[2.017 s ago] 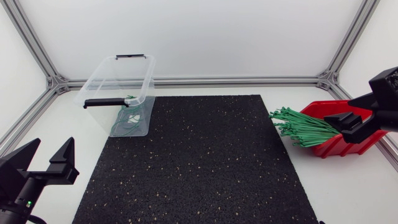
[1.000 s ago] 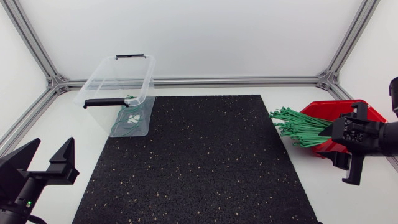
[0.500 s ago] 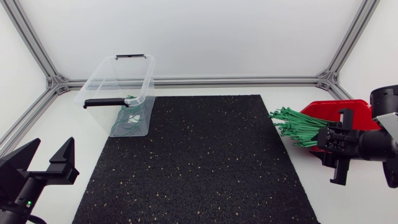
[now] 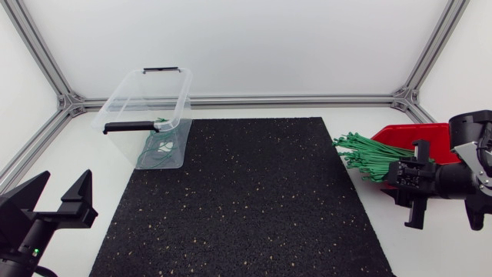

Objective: Take a green cable tie from the red box, thread the tail through the head to close it, then place it in the transparent bin on the left.

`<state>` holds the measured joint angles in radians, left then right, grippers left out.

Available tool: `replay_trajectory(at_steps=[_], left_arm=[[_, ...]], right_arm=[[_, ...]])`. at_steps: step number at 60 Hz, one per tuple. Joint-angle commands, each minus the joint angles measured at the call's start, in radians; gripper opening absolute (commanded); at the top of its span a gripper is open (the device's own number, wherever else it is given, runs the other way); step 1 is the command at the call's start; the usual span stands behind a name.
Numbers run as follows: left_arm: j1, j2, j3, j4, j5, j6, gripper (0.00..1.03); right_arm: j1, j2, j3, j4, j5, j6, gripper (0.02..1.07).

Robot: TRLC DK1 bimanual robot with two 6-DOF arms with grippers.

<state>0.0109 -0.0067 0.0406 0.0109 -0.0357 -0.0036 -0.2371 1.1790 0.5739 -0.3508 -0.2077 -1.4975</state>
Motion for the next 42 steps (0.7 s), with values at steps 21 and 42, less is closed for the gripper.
replay_trajectory(at_steps=[21,42], left_arm=[[-0.005,-0.004,-0.041,-0.009,-0.009,-0.013,0.99],[-0.005,-0.004,-0.041,-0.009,-0.009,-0.013,0.99]], right_arm=[[-0.01,0.061,0.009,0.046,0.004,-0.033,0.34],[-0.007,0.065,0.007,0.058,0.022,-0.049,0.31]])
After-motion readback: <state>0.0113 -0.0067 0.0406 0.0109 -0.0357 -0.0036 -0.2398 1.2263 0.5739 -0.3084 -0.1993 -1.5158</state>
